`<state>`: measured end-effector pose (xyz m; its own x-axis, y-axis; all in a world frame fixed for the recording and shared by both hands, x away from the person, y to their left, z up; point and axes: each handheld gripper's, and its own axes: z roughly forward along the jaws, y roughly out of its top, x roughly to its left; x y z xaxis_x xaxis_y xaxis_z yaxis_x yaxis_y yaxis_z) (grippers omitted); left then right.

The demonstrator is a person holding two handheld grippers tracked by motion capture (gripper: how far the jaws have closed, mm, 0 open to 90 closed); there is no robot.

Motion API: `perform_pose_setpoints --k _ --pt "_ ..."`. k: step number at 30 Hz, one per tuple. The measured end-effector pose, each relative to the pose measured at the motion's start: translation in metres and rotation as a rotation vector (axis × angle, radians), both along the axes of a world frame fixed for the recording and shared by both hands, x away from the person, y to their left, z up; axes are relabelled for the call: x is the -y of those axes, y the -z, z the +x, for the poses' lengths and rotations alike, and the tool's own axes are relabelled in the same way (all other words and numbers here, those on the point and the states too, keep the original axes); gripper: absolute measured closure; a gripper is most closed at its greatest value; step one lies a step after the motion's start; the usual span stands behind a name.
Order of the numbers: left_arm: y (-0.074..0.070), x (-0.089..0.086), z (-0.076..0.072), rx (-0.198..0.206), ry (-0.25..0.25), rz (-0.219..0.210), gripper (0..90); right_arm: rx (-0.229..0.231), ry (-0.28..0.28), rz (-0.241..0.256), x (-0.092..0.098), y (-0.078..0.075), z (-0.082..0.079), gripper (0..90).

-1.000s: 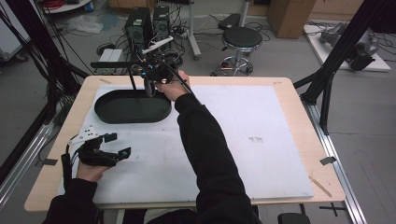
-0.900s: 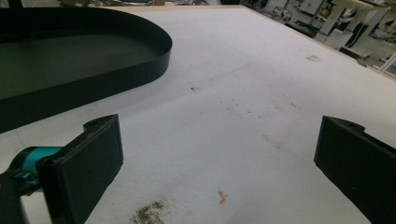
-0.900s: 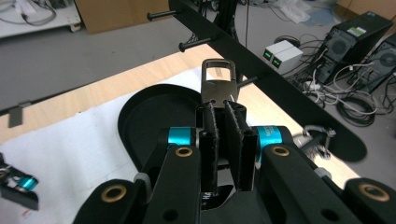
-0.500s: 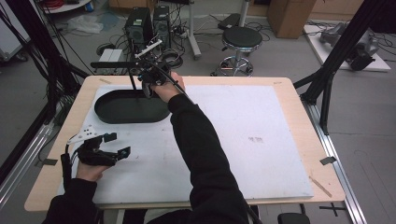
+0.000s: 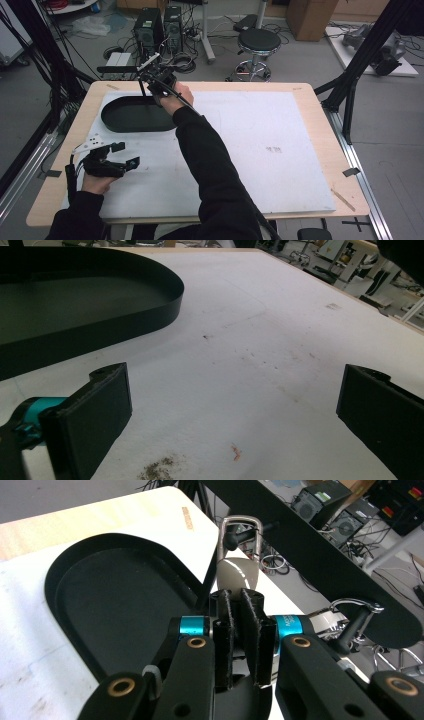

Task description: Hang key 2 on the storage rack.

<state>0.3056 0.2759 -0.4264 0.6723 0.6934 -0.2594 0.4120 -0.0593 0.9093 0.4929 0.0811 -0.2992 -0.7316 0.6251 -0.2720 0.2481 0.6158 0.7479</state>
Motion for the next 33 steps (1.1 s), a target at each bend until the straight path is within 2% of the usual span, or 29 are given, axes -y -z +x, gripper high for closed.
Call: perform_pose_setpoints --k 6,11,15,20,25,28,29,31,33 --pt "0.001 0.000 0.001 -0.006 -0.003 -0.003 1.7 -0.003 0.045 0.068 -0.001 0.006 0.008 83.7" --pt "0.001 0.000 0.001 -0.008 -0.005 -0.007 1.7 -0.029 0.089 0.133 0.000 0.011 0.014 82.7" --pt "0.001 -0.001 0.002 -0.009 -0.003 -0.009 1.7 -0.045 0.089 0.136 -0.001 0.014 0.014 78.7" --pt "0.001 -0.001 0.002 -0.010 -0.001 -0.011 1.7 -0.077 0.004 0.212 0.006 0.005 0.005 58.8" --pt "0.000 0.000 0.001 -0.008 0.001 -0.003 1.7 -0.077 -0.049 0.263 0.024 -0.002 -0.004 30.8" --pt "0.000 0.000 0.001 -0.009 -0.001 -0.002 1.7 -0.081 -0.062 0.274 0.035 -0.003 -0.009 16.2" --pt "0.001 0.000 0.001 -0.010 -0.003 -0.004 1.7 -0.096 -0.066 0.274 0.039 -0.003 -0.010 10.6" --pt "0.000 0.000 0.001 -0.009 -0.003 0.002 1.7 -0.107 -0.083 0.276 0.047 -0.002 -0.012 9.7" --pt "0.000 0.000 0.001 -0.007 -0.005 0.003 1.7 -0.133 -0.085 0.277 0.055 0.000 -0.013 0.6"
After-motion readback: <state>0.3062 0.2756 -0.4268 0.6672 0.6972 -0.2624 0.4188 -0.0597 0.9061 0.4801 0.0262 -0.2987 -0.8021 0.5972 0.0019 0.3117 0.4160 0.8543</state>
